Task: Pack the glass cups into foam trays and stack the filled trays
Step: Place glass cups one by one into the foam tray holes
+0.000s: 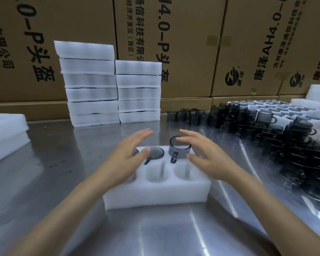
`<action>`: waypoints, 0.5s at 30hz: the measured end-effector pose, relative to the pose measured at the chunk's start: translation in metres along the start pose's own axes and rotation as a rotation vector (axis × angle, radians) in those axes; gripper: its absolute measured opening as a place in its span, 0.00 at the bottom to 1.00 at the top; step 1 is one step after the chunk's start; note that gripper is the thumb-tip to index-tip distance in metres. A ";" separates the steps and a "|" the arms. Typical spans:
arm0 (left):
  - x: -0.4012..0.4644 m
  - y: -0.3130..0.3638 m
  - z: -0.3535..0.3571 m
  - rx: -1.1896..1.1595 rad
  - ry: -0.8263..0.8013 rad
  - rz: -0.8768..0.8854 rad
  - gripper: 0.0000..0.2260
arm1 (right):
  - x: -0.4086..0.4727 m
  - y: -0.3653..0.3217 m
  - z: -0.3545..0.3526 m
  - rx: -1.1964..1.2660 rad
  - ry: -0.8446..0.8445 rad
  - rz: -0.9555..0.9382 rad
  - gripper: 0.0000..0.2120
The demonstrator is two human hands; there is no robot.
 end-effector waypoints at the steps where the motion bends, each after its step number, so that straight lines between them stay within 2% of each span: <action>1: 0.003 0.011 0.014 0.059 -0.090 0.052 0.21 | -0.001 -0.001 0.000 0.037 -0.011 0.020 0.27; 3: 0.007 0.024 0.040 0.217 -0.254 0.122 0.23 | -0.004 -0.001 0.004 0.050 -0.043 0.055 0.33; 5: 0.008 0.028 0.055 0.321 -0.339 0.147 0.24 | -0.007 0.001 0.010 0.017 -0.096 0.079 0.34; 9: 0.003 0.021 0.067 0.358 -0.437 0.118 0.24 | -0.010 0.007 0.020 -0.038 -0.214 0.117 0.33; 15: 0.007 0.014 0.070 0.395 -0.476 0.060 0.21 | -0.006 0.015 0.035 -0.061 -0.319 0.153 0.24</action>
Point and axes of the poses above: each hand's wrist, its own x-axis towards the middle knuckle, its own z-axis out of the palm, y = z × x, the point moved 9 cm from there along x, towards the middle knuckle, and after that the axes turned 6 degrees about z, right-handed, at the moved point
